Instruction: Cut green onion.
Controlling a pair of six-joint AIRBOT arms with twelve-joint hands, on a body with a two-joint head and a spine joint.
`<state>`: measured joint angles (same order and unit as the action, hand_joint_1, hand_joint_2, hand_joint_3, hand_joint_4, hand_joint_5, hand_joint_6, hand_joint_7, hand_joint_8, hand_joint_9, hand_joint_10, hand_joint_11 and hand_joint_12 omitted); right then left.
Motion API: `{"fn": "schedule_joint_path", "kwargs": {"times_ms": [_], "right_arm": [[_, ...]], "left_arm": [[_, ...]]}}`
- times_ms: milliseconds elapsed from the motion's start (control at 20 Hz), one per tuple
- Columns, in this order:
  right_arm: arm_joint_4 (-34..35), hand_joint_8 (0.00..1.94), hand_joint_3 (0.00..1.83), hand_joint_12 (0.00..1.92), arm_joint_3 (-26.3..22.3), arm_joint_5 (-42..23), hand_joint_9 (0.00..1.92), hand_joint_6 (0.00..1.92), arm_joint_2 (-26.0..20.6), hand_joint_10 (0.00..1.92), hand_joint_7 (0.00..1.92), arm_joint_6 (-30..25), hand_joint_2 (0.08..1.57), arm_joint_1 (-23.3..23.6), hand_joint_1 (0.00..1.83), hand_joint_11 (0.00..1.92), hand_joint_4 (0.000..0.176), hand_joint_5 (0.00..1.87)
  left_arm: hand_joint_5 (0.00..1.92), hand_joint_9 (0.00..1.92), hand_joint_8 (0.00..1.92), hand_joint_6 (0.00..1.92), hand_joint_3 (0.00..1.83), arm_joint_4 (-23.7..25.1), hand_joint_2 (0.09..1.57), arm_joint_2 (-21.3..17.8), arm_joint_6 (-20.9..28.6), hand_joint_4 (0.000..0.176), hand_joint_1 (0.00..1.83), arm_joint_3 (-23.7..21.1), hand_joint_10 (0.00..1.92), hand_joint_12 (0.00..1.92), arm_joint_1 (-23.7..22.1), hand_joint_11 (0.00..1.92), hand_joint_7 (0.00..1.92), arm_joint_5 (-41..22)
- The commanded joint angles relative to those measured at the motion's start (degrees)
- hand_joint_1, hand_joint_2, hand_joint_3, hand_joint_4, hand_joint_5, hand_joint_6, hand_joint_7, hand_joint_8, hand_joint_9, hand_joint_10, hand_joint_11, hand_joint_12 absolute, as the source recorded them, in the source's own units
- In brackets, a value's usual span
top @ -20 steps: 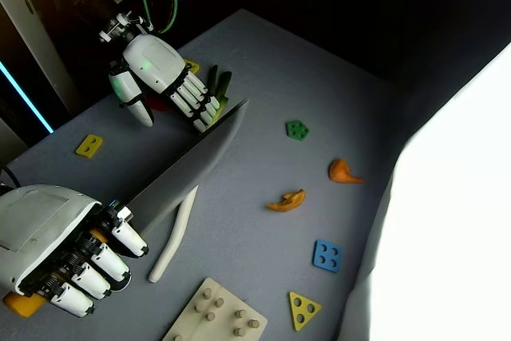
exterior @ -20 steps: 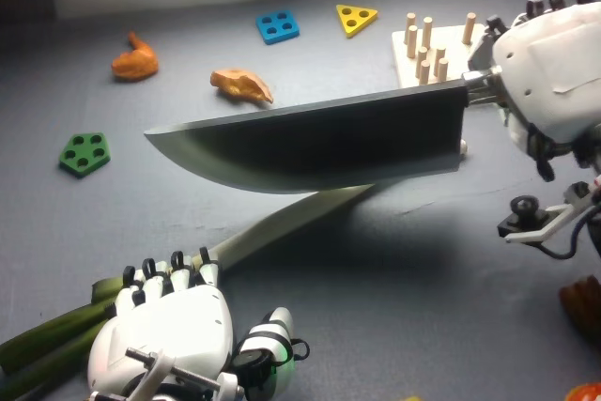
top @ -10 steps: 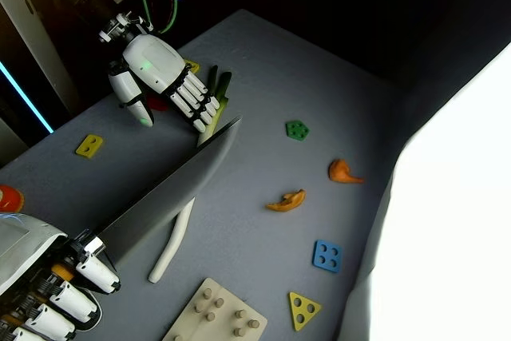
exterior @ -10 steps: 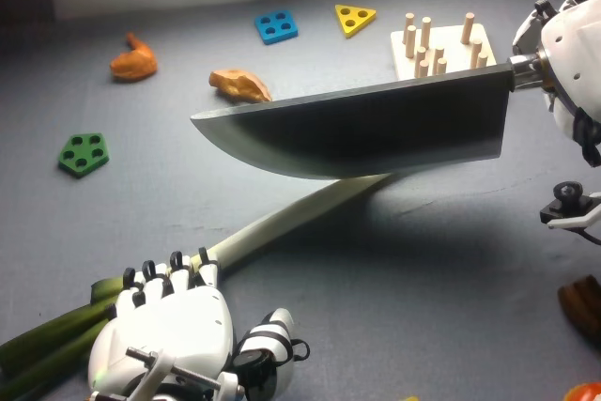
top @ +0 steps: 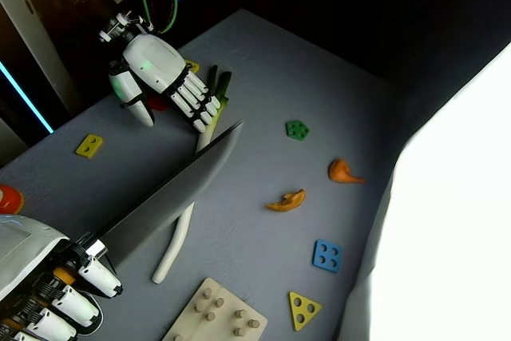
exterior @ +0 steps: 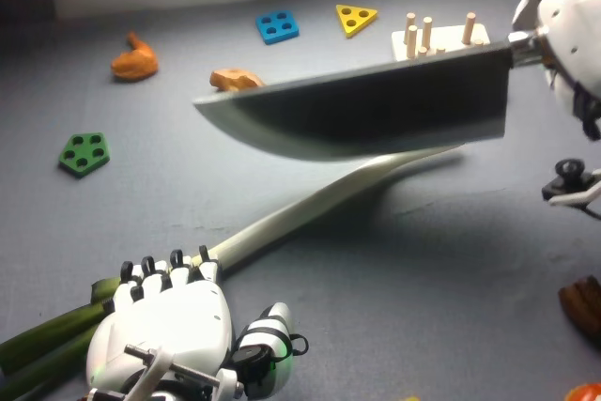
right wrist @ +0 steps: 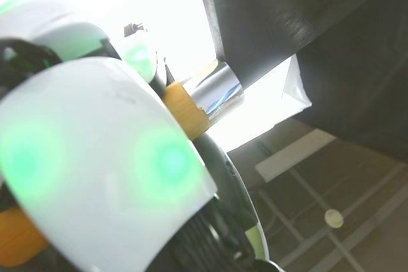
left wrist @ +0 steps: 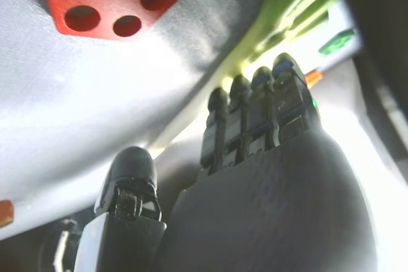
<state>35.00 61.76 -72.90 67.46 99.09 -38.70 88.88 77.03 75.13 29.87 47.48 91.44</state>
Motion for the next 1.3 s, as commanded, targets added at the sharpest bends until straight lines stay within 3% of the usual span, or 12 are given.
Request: {"fn": "schedule_joint_path", "kwargs": {"times_ms": [0, 250, 300, 400, 550, 650, 850, 950, 1100, 1250], "right_arm": [[-2.7, 1.94, 0.42, 1.92, -0.1, -7.0, 1.64, 1.92, -1.1, 1.92, 1.55, -0.5, 1.02, 1.0, 1.53, 1.75, 0.176, 1.45], [-2.9, 1.94, 0.42, 1.92, -1.6, -5.2, 1.65, 1.92, -4.0, 1.92, 1.57, 0.2, 1.02, 3.8, 1.54, 1.75, 0.176, 1.49], [-2.9, 1.94, 0.42, 1.92, -1.9, -5.2, 1.65, 1.92, -4.8, 1.92, 1.57, 0.2, 1.02, 4.1, 1.52, 1.75, 0.176, 1.48], [-2.9, 1.94, 0.40, 1.92, -2.2, -5.2, 1.64, 1.92, -6.4, 1.92, 1.57, -0.1, 1.03, 4.7, 1.53, 1.75, 0.176, 1.47], [-2.9, 1.94, 0.38, 1.92, -2.3, -5.3, 1.62, 1.92, -8.8, 1.92, 1.55, -2.1, 1.01, 5.0, 1.56, 1.73, 0.176, 1.46], [-2.9, 1.94, 0.38, 1.92, -2.9, -4.8, 1.61, 1.92, -10.4, 1.92, 1.53, -2.6, 1.02, 5.3, 1.55, 1.71, 0.176, 1.48], [-2.9, 1.94, 0.37, 1.92, -4.5, -0.8, 1.60, 1.92, -12.9, 1.92, 1.52, -6.0, 1.01, 6.3, 1.56, 1.70, 0.176, 1.45], [-2.9, 1.94, 0.38, 1.92, -4.1, 0.8, 1.59, 1.92, -13.0, 1.92, 1.51, -6.1, 1.02, 6.4, 1.55, 1.70, 0.176, 1.42], [-3.4, 1.94, 0.38, 1.92, -2.3, 4.1, 1.58, 1.92, -13.0, 1.92, 1.51, -9.5, 1.01, 6.7, 1.57, 1.69, 0.176, 1.39], [-8.6, 1.94, 0.50, 1.92, 0.4, 2.7, 1.60, 1.92, -12.6, 1.92, 1.54, -14.8, 0.94, 6.5, 1.56, 1.71, 0.176, 1.43]], "left_arm": [[0.24, 0.04, 0.00, 0.02, 0.00, 1.2, 1.40, 0.2, 0.0, 0.000, 0.00, 0.1, 0.00, 0.00, 0.0, 0.00, 0.20, 1.2], [0.29, 0.08, 0.02, 0.04, 0.00, 1.4, 1.40, 0.2, 0.0, 0.000, 0.06, 0.2, 0.02, 0.01, 0.0, 0.02, 0.24, 1.2], [0.32, 0.11, 0.01, 0.01, 0.00, 1.5, 1.38, 0.2, 0.0, 0.000, 0.10, 0.2, 0.01, 0.16, 0.0, 0.00, 0.26, 1.2], [0.18, 0.06, 0.00, 0.00, 0.01, 1.9, 1.40, 0.2, 0.0, 0.000, 0.04, 0.2, 0.00, 0.02, 0.0, 0.00, 0.18, 1.2], [0.09, 0.04, 0.00, 0.00, 0.01, 2.4, 1.41, 0.2, 0.0, 0.000, 0.00, 0.3, 0.00, 0.00, -0.3, 0.00, 0.11, 1.2], [0.05, 0.05, 0.01, 0.00, 0.00, 2.9, 1.39, 0.1, 0.0, 0.000, 0.16, 0.5, 0.00, 0.00, -0.5, 0.00, 0.07, 1.2], [0.01, 0.01, 0.01, 0.00, 0.00, 4.1, 1.40, -0.6, 0.0, 0.000, 0.14, 0.6, 0.01, 0.00, -0.7, 0.00, 0.02, 0.9], [0.06, 0.04, 0.02, 0.02, 0.00, 4.5, 1.41, -1.1, 0.0, 0.000, 0.01, 0.5, 0.02, 0.00, -1.0, 0.00, 0.05, 0.8], [0.13, 0.08, 0.02, 0.03, 0.00, 4.6, 1.38, -1.8, 0.0, 0.000, 0.12, 0.4, 0.02, 0.01, -1.6, 0.01, 0.13, 0.8], [0.12, 0.03, 0.01, 0.02, 0.00, 5.4, 1.39, -2.5, 0.0, 0.000, 0.02, 0.1, 0.00, 0.00, -2.3, 0.00, 0.13, 0.8]]}}
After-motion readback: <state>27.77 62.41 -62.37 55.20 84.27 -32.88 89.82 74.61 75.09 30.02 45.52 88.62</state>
